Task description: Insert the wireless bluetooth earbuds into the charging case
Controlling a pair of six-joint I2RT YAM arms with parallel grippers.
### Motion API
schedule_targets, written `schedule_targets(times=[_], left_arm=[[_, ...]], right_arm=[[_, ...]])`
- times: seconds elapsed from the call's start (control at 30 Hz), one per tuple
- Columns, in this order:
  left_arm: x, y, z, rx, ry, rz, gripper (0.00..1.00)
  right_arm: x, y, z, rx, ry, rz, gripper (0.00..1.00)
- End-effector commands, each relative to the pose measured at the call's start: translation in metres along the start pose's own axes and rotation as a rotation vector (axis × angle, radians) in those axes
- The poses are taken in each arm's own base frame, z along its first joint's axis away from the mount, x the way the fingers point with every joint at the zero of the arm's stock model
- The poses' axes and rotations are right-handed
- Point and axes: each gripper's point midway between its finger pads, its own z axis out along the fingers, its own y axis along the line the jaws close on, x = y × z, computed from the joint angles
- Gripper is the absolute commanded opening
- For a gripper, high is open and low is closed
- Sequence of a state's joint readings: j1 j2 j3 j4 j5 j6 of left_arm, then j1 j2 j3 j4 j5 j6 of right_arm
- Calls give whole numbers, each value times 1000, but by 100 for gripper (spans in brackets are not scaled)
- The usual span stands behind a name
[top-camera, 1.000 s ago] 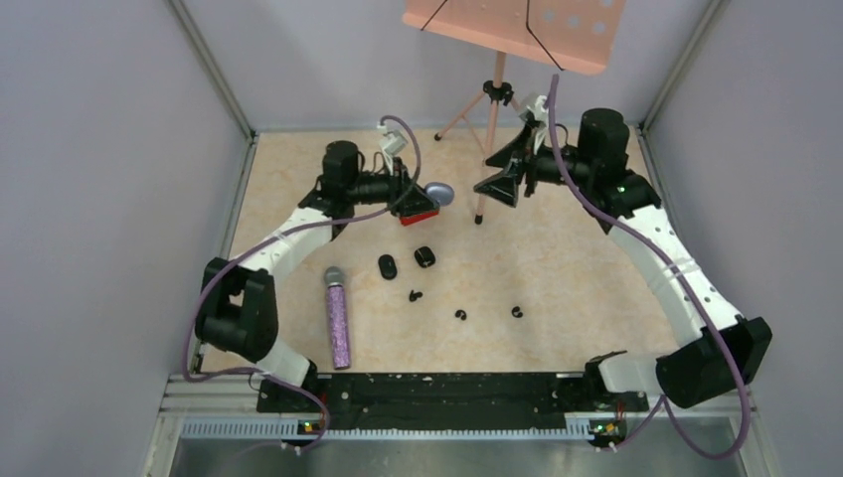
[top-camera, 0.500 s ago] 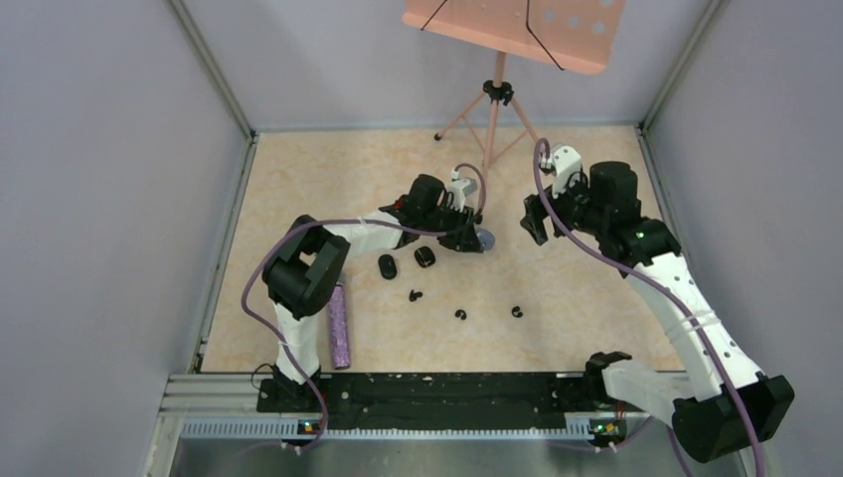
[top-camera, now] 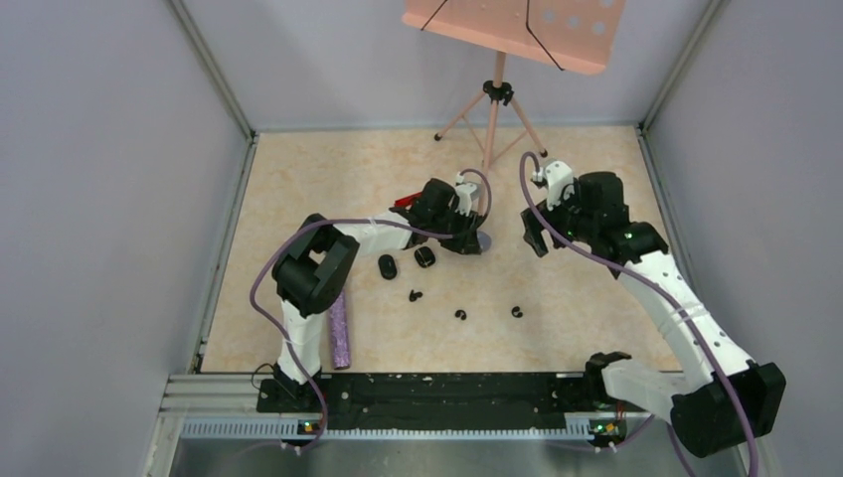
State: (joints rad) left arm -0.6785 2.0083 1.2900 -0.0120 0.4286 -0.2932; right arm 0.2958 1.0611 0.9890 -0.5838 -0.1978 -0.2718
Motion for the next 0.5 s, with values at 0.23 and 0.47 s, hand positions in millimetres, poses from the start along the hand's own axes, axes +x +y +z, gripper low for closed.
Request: schedule_targets(times=[0.23,0.47], left_arm=[[-17,6,-5,-90,-27,60,98],[-64,17,-94,-373,-146,102,99]], right_arm=[[-16,-6,20,-21,-1,-29,82],[-34,-2,31,-85,-51,-80,82]])
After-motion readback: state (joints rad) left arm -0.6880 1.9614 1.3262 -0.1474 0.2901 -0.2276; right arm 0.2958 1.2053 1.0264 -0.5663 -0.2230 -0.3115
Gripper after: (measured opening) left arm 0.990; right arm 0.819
